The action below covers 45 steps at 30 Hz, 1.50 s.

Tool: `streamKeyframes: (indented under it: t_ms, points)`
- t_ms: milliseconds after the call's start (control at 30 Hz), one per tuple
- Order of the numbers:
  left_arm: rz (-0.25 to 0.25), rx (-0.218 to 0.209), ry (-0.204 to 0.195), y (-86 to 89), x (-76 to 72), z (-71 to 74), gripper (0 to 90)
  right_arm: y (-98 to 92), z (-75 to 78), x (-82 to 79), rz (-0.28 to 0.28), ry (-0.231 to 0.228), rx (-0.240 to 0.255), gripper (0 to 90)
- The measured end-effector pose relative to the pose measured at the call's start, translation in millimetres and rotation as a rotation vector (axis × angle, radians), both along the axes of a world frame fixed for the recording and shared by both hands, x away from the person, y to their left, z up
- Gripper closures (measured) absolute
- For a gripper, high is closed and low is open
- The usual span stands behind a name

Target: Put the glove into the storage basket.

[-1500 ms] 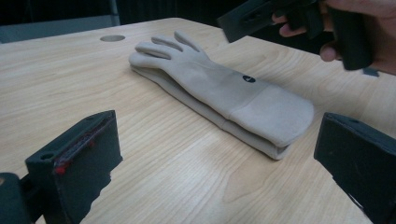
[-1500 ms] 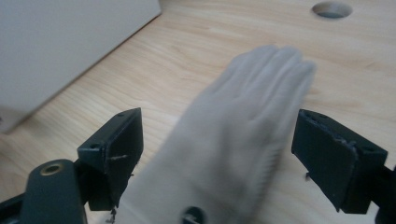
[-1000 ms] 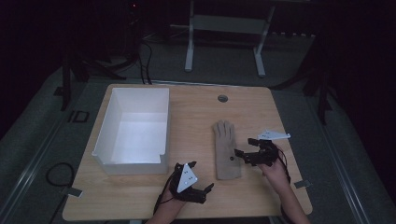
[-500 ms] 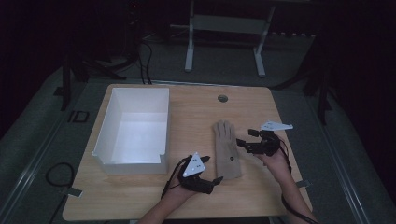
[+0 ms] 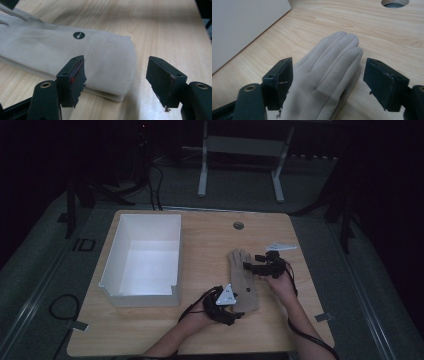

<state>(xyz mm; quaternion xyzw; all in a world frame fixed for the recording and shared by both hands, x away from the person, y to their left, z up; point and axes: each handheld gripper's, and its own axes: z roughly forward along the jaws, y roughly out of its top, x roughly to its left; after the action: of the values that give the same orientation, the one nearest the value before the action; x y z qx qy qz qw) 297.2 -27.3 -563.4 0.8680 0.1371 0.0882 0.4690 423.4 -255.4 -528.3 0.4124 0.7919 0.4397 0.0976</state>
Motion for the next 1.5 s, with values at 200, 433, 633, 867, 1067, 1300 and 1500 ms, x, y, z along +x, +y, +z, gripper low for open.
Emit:
streamKeyframes:
  t_ms: [200, 433, 633, 867, 1067, 1300, 1500]
  points:
    - [-0.021, 0.006, 0.015, -5.9, 5.0, -3.0, 33.7, 2.0, -9.9, 16.1, -0.033, 0.04, 0.025, 31.8]
    - [-0.028, 0.019, 0.067, -8.5, 11.4, -9.8, 35.8, 2.4, -30.2, 27.8, -0.042, 0.155, 0.049, 33.6]
    - [-0.029, 0.03, 0.073, -7.8, 12.7, -10.0, 38.2, 8.2, -35.1, 29.3, 0.004, 0.193, 0.053, 53.2]
    - [-0.019, 0.061, 0.04, -10.4, 9.2, -11.3, 39.9, 28.1, -20.8, 11.6, 0.016, 0.008, -0.149, 72.8]
    - [-0.019, 0.1, -0.005, -13.7, 5.1, -11.9, 39.7, 37.0, -14.3, 2.5, 0.022, -0.074, -0.23, 79.2]
    - [-0.014, 0.12, -0.025, -15.4, 3.2, -12.1, 40.0, 33.8, -14.3, 7.1, -0.018, -0.023, -0.187, 71.3]
    - [-0.008, 0.105, -0.002, -14.1, 5.3, -12.0, 41.6, 24.2, -22.8, 19.0, -0.066, 0.104, -0.089, 45.1]
